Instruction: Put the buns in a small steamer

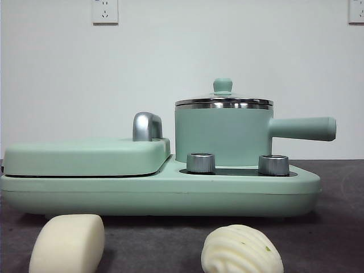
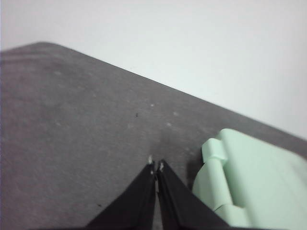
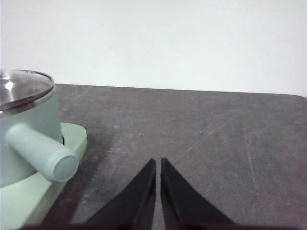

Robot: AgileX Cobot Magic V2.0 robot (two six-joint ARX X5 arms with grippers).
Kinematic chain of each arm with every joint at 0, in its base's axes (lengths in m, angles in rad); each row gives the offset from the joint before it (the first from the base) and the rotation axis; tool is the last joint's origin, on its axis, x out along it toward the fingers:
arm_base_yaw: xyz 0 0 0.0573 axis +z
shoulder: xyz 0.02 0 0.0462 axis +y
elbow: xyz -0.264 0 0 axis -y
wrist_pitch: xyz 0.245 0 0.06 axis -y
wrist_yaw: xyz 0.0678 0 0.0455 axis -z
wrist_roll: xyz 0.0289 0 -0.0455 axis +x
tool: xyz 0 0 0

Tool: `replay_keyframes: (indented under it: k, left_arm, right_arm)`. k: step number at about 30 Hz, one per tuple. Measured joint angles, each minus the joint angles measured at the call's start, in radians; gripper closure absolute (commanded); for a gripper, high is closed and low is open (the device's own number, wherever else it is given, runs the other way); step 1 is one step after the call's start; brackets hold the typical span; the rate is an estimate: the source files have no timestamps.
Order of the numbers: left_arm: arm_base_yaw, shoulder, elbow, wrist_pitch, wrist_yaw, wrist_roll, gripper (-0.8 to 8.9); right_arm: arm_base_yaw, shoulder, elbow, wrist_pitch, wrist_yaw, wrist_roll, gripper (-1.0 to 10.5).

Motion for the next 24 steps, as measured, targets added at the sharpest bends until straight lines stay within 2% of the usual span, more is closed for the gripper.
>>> replay_keyframes:
  k: [4, 9, 11, 15, 19, 24]
  left_arm:
    - [0.000, 0.000, 0.000, 0.001, 0.000, -0.123, 8.05]
    - [0.000, 0.000, 0.000, 0.011, 0.017, -0.304, 8.05]
    - [0.000, 0.000, 0.000, 0.041, 0.054, -0.372, 8.04]
    - [0.000, 0.000, 0.000, 0.132, 0.127, -0.457, 8.04]
    - [0.000, 0.000, 0.002, 0.225, 0.168, -0.489, 8.04]
    - [0.000, 0.002, 0.073, 0.144, 0.203, -0.496, 8.03]
  right_arm:
    - [0.000, 0.000, 0.000, 0.007, 0.000, 0.106, 9.3]
    - [0.000, 0.000, 0.000, 0.034, -0.011, 0.337, 9.3]
    - [0.000, 0.000, 0.000, 0.066, -0.042, 0.399, 9.3]
    - [0.000, 0.000, 0.025, 0.064, -0.087, 0.457, 9.3]
    - [0.000, 0.001, 0.105, 0.063, -0.111, 0.474, 9.3]
    - [0.000, 0.015, 0.241, -0.035, -0.127, 0.476, 9.3]
